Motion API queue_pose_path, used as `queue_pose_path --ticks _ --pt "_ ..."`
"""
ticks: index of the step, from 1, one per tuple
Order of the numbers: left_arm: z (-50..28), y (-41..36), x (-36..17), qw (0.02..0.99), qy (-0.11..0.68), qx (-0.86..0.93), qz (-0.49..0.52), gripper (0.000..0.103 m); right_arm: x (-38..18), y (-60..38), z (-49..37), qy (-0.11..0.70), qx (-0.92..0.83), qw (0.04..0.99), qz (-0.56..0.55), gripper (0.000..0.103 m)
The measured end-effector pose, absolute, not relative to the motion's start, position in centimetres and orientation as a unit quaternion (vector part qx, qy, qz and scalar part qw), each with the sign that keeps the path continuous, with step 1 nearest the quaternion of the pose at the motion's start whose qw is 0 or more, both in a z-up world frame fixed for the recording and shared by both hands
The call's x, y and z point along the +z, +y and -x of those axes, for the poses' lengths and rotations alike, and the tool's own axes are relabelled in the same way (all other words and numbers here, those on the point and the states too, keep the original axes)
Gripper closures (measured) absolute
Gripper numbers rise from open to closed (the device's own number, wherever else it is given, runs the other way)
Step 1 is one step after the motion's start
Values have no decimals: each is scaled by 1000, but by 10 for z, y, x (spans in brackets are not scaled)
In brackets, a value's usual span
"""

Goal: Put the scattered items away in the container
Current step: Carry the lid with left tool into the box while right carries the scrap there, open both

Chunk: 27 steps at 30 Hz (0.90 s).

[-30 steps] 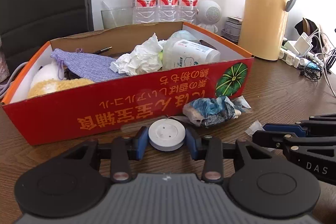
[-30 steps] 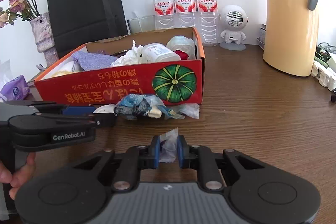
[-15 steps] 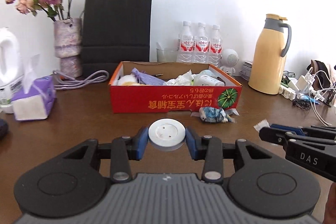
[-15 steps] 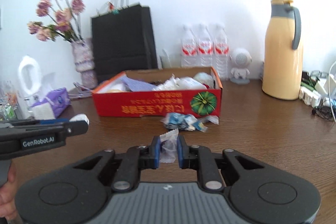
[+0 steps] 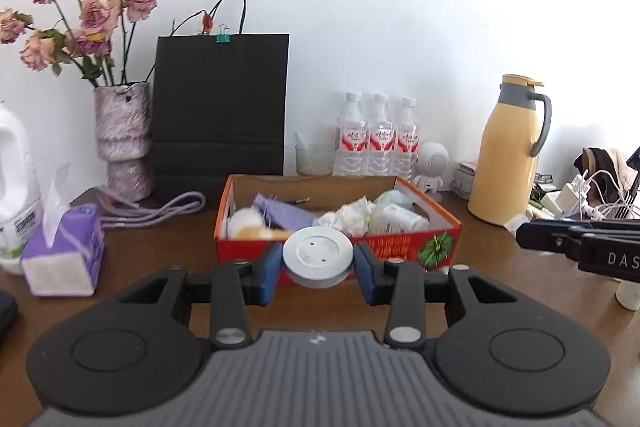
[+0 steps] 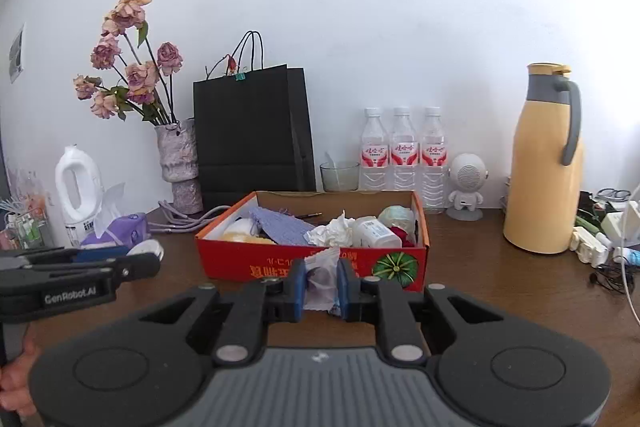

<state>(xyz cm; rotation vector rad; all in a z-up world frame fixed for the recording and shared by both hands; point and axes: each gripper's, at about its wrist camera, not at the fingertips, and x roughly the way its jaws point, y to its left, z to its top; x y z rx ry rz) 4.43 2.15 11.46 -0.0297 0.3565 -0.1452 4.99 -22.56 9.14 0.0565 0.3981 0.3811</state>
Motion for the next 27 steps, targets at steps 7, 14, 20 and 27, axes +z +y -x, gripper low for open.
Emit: queue_pose_path --ticks 7,14,20,27 --pt "-181 27 138 962 247 -112 18 63 119 -230 -175 263 163 951 11 88" --pt "-269 -13 90 927 348 -139 -2 63 84 -226 -285 400 151 904 4 88" --pt "-281 -11 67 912 380 -151 -8 53 49 -210 -305 459 148 875 44 85" --pt "-289 3 93 915 383 -128 9 45 56 -215 -326 487 142 862 -8 72"
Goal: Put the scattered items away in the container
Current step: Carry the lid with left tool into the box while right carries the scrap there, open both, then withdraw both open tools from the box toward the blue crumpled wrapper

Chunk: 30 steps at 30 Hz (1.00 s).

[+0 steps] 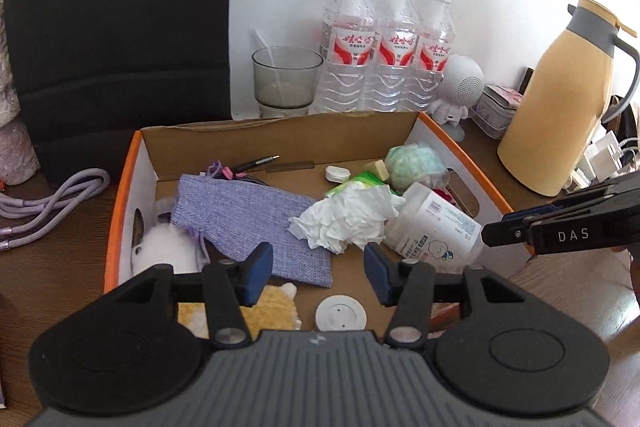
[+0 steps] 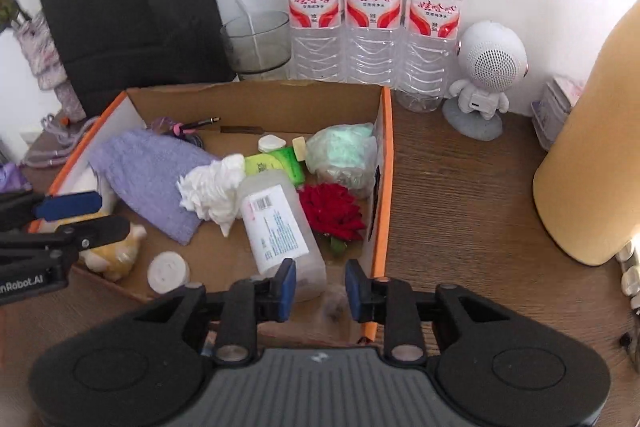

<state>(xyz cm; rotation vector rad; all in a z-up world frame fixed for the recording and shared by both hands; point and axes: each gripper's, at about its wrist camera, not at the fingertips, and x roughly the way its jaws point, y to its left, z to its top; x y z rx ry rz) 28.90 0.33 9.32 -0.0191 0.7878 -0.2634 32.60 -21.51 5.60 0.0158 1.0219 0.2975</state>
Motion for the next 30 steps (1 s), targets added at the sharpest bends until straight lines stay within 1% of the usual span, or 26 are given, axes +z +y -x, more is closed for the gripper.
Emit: queue_pose_path --ticks 1,2,3,4,5,6,7,8,12,15,16,18,20,22,24,30 --pt "-291 5 99 914 387 -121 13 36 60 -216 -331 494 144 857 -24 66" --pt "-294 6 106 914 390 -110 14 28 64 -216 -338 504 149 850 -45 62" --pt "-296 8 112 914 393 -100 15 25 67 -217 -344 512 153 843 -64 54" --pt "-299 9 118 912 398 -92 18 16 71 -215 -351 522 157 834 -84 47" --pt "-302 13 124 911 404 -82 29 3 75 -212 -358 531 160 826 -100 44" --pt "-305 16 128 908 410 -71 45 0 78 -207 -364 539 164 819 -108 38" --pt "-306 19 132 904 419 -60 60 0 79 -201 -368 546 167 814 -107 31" --pt "-308 20 135 898 431 -55 68 0 79 -194 -371 553 167 810 -101 30" --pt "-308 17 134 897 439 -39 47 0 75 -176 -367 550 154 818 -64 30" --pt "-303 17 126 903 428 -18 35 0 79 -173 -354 507 154 848 -31 29" --pt "-300 18 124 910 413 -14 41 0 82 -175 -348 483 155 862 -27 27" --pt "-285 19 119 938 344 -15 47 0 83 -179 -330 416 157 896 -17 26" --pt "-266 14 111 964 264 -19 30 0 79 -183 -312 344 159 926 -7 24" --pt "-251 8 101 976 216 -29 14 0 72 -187 -295 279 163 946 -2 23" --pt "-241 3 93 983 184 -29 9 0 63 -188 -282 228 170 958 13 23" --pt "-231 -8 88 987 161 -16 -2 0 57 -188 -265 176 153 972 34 23"
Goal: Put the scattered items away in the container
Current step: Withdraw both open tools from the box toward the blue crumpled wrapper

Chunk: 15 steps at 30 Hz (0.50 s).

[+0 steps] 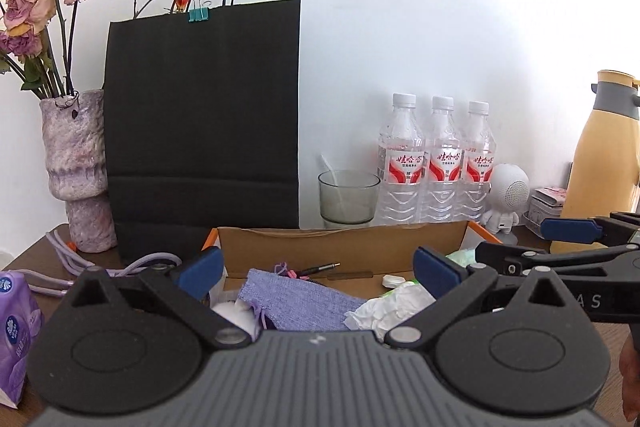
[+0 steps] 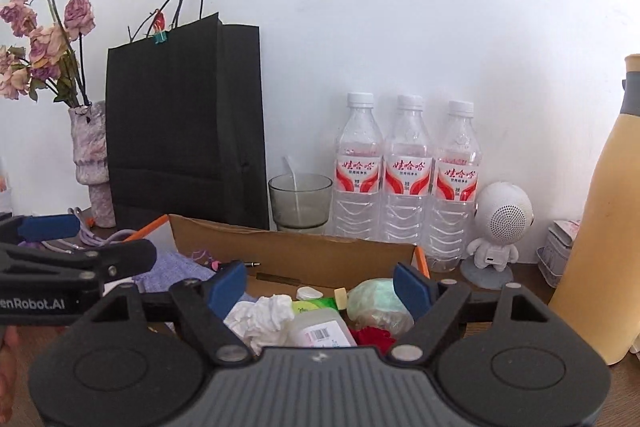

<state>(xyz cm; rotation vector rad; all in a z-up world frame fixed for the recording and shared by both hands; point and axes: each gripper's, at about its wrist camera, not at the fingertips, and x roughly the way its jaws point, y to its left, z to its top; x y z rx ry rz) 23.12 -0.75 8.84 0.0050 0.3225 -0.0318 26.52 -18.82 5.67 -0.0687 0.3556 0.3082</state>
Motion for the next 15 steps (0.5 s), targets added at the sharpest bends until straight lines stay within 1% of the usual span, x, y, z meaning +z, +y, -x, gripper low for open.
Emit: queue_pose_path --ticks 5,7,12,15 --pt "-186 -5 94 990 143 -9 -6 0 57 -198 -221 188 140 972 34 23" --pt "-165 -6 89 988 153 -6 -10 0 53 -205 -193 182 139 973 34 23" --pt "-89 -10 68 985 173 -12 -14 0 37 -211 -109 205 137 969 1 23" --pt "-38 -13 52 982 188 -10 -15 0 22 -215 -58 196 139 970 21 21"
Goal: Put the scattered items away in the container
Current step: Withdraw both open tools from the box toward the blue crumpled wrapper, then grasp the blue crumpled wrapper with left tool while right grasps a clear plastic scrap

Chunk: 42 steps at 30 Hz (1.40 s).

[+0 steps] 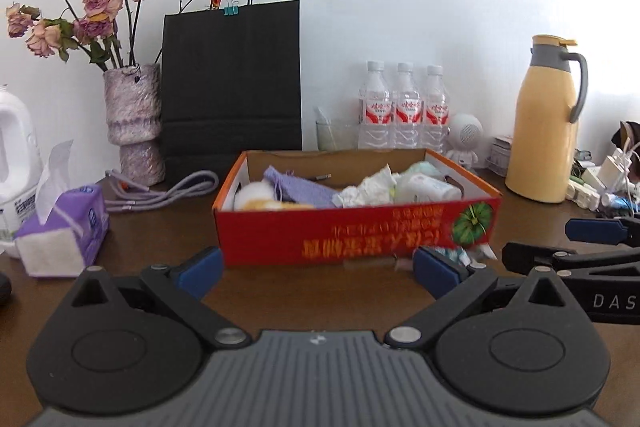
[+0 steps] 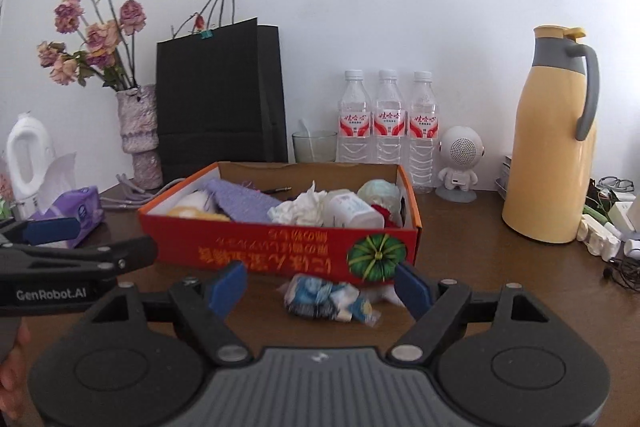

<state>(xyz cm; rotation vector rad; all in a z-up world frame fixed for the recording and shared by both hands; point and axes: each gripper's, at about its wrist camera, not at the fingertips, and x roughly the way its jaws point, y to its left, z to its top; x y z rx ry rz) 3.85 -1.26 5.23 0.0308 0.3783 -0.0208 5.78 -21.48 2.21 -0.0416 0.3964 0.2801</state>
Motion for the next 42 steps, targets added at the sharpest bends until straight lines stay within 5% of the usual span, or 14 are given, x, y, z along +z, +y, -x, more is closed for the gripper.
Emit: queue_pose_path --ticks 10,18,20,24,25,28,30,31,32,42 --pt "16 -19 39 972 230 -37 -19 0 1 -237 3 260 117 958 33 26" --pt "-101 -59 49 964 234 -126 -5 3 18 -277 -113 291 79 952 -49 42" --pt "-137 -78 39 954 259 -149 -18 13 16 -283 -148 308 66 947 -61 45" --pt "-183 -94 22 940 303 -154 3 17 3 -285 -189 331 76 938 -65 48" --pt "-189 -96 19 937 310 -161 7 23 0 -285 -196 333 76 938 -64 49" --pt "-198 -101 9 935 322 -146 -12 71 -9 -285 -212 336 81 936 -64 50" --pt "-198 -94 8 934 318 -166 -8 79 -14 -285 -218 337 86 935 -67 50" --pt "-196 -89 9 933 316 -172 -1 96 -17 -285 -218 336 86 935 -69 50" --pt "-194 -83 12 934 313 -173 8 102 -18 -284 -217 333 88 936 -71 50" --pt "-117 10 61 951 259 -141 99 102 -30 -247 -220 334 108 936 8 58"
